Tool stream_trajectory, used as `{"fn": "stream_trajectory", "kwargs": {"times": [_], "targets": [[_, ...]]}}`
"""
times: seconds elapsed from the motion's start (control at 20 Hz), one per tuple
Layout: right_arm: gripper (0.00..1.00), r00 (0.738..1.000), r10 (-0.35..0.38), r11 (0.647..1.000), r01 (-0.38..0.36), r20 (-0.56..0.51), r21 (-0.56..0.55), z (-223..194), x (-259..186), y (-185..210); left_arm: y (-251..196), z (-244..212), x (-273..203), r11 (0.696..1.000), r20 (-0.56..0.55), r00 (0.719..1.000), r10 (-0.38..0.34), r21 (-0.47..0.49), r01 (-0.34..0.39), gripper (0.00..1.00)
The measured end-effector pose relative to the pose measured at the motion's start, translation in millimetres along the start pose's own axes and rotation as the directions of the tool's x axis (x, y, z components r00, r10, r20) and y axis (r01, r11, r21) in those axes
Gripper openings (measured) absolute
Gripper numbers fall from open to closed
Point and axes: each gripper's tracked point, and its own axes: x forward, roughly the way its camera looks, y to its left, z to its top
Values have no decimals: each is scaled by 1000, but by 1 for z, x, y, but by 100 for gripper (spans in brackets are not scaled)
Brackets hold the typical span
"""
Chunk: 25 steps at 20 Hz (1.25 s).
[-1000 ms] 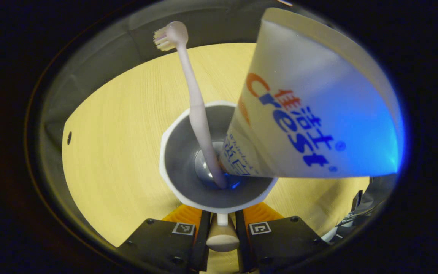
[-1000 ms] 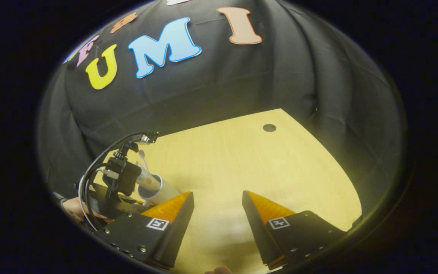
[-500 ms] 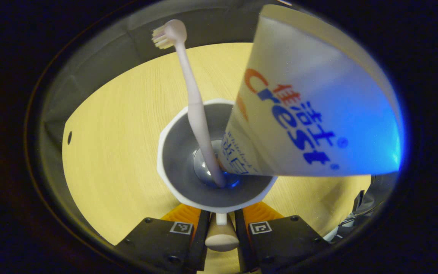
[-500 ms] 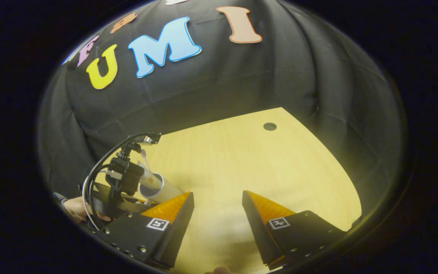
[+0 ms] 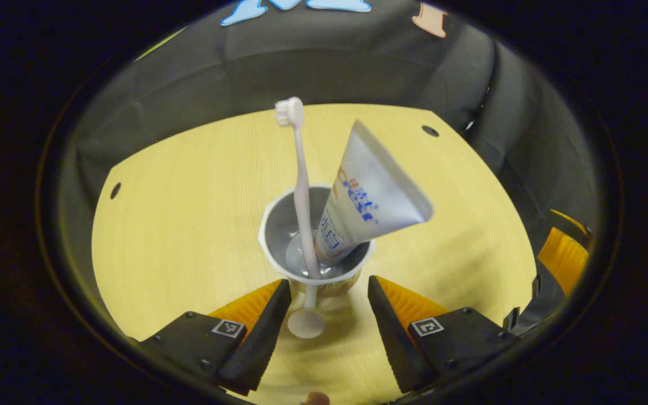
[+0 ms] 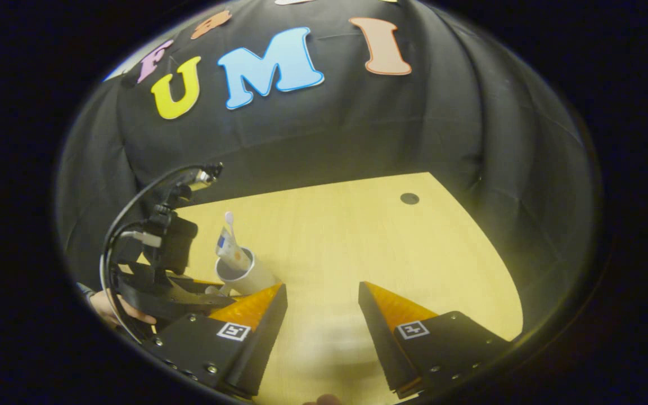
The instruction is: Put the toothbrush and toothpaste on the desktop into the cup, then pick up the cup and place it on the coaster on the desktop.
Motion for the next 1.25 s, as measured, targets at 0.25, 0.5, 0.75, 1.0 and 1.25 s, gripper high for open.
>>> {"fn": "stream_trajectory", "kwargs": {"times": [0.25,0.5,0.75,1.0,1.25], "targets": [[79,996,63,993,-57,59,-102,11,-17,20,15,28,-62,997,253,966,50,-71,-32,92],[79,984,108,984,-86,141,-153,23,-39,41,28,43,-124,986,441,886,143,-141,-89,92],[80,958,162,980,-128,238,-152,31,-65,68,36,43,-160,984,552,818,161,-151,-92,92],[98,947,105,984,-55,303,-170,33,-75,69,43,46,-199,985,633,755,171,-128,-116,91],[98,948,76,981,-16,310,-191,24,-78,76,13,30,-195,986,688,707,164,-105,-126,91]]}}
